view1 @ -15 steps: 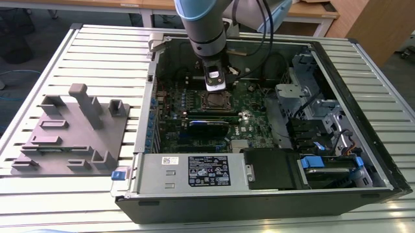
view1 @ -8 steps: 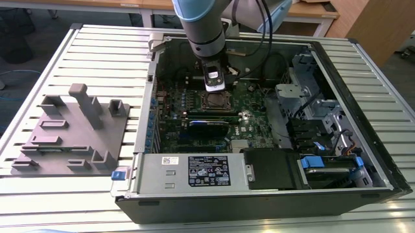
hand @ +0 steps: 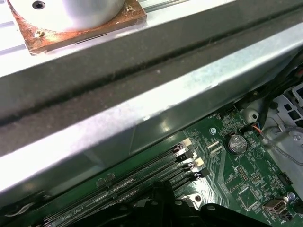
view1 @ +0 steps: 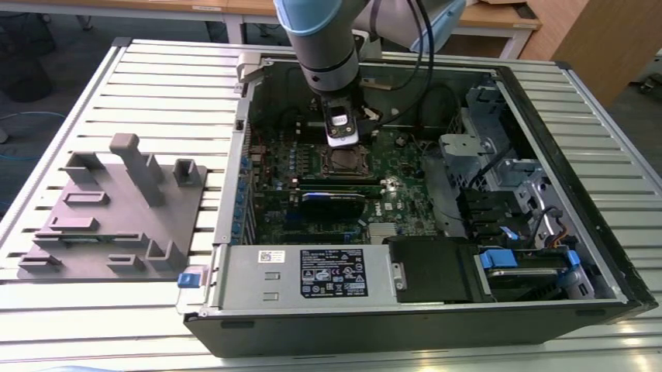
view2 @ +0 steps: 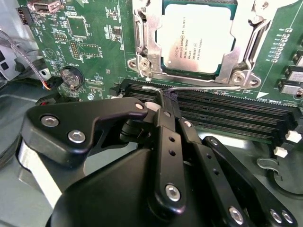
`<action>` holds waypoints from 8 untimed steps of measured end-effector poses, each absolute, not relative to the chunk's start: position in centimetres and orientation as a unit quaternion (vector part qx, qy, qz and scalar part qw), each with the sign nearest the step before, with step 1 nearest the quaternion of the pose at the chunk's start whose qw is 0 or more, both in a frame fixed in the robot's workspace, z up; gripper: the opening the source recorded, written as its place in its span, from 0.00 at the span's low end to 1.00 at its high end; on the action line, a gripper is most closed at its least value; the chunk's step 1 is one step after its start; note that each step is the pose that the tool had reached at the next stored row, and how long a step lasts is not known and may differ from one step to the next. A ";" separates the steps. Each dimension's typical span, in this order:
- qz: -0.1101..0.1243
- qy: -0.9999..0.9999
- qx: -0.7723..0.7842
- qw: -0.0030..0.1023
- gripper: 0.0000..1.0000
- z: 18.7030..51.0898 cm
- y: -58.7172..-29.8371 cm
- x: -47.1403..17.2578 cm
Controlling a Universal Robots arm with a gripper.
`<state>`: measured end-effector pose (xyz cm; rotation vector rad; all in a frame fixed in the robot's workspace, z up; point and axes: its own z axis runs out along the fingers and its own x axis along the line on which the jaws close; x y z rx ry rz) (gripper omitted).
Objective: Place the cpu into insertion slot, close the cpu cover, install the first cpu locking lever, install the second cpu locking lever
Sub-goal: 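Install the first cpu locking lever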
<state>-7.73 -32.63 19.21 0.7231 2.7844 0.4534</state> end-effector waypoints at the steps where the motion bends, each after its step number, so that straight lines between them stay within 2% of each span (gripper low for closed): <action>1: 0.155 0.950 0.247 0.114 0.11 19.2 -32.6 -7.7; 8: 0.154 0.950 0.245 0.114 0.11 19.1 -32.7 -7.7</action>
